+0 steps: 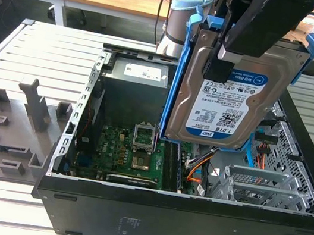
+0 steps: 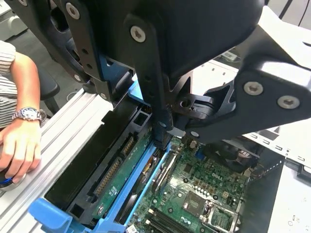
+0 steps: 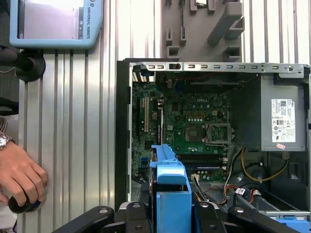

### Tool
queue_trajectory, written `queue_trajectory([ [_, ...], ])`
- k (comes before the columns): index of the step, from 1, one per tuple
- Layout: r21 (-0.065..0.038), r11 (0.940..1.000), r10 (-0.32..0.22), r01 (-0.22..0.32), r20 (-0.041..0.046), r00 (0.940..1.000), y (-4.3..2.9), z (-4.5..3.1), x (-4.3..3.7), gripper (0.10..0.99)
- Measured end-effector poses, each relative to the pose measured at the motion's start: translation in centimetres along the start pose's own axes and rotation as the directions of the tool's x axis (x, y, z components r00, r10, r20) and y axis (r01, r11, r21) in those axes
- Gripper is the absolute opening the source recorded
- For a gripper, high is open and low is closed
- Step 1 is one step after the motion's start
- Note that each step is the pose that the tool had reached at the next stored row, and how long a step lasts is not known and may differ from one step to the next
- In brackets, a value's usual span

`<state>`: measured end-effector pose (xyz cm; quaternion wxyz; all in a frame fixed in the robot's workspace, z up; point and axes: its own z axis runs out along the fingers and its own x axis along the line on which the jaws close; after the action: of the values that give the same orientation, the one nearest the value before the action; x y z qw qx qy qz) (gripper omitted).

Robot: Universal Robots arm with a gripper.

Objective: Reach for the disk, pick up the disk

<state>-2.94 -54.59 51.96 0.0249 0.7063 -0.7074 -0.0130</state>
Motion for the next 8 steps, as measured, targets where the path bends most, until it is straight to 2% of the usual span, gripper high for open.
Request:
queue_trajectory([
  [8,0.000,1.0000,0.000,0.000,0.0000,1.0000,0.00,0.02,1.11,0.365],
])
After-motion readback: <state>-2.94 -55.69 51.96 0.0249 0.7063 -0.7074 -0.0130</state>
